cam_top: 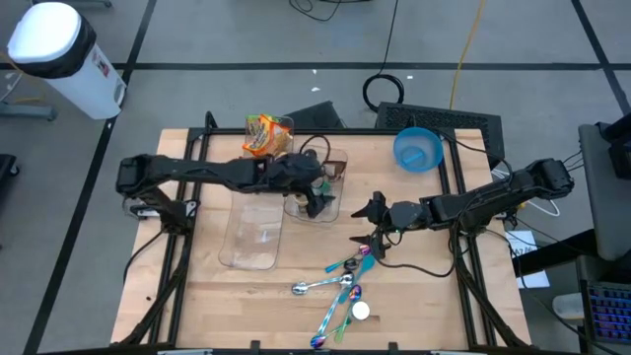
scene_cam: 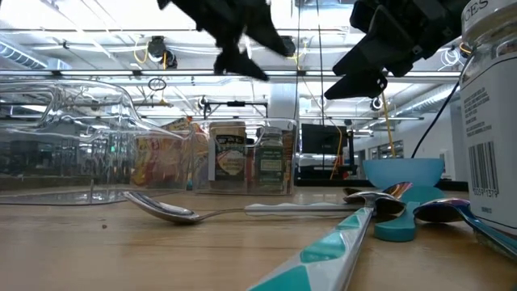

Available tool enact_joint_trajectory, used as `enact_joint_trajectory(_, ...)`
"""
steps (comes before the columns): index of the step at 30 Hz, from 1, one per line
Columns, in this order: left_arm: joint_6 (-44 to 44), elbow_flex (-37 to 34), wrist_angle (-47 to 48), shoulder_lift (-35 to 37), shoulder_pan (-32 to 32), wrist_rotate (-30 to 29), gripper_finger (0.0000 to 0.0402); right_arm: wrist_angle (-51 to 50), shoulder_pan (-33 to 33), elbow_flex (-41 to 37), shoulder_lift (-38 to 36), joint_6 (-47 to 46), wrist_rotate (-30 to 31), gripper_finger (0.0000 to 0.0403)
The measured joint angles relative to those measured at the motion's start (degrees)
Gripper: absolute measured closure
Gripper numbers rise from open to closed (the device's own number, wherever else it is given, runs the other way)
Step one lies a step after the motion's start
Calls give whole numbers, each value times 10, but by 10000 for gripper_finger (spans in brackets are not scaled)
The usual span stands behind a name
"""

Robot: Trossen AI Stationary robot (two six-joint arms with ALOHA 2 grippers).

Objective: Pick & Place Food Item
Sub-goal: Put the white spice bottle into the middle transparent bin

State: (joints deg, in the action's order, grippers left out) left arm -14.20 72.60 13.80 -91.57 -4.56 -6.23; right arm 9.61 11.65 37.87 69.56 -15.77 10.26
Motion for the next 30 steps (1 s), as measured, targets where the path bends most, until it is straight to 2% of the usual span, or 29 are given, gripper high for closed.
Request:
enact_joint_trajectory(4,7,0,2,27,37,8,7,0,34,0,0,9,2,80)
enact_joint_trajectory(10,34,-16,2,55,99,2,7,-1,129,0,-5,77,0,80)
enact_joint_trajectory(16,32,-17,7,55,140,-17,7,-57,228,-1,-4,39,0,80)
enact_joint_trajectory(18,28,-17,9,55,147,-29,7,-39,256,-14,3,20,0,80)
enact_joint_trajectory(21,25,-17,9,55,153,-41,7,45,288,-52,19,-14,0,80)
enact_joint_trajectory(27,25,-17,9,55,153,-47,7,308,310,-137,91,-37,5,80)
enact_joint_trajectory(30,25,-17,10,55,150,-48,7,354,310,-136,144,-49,11,80)
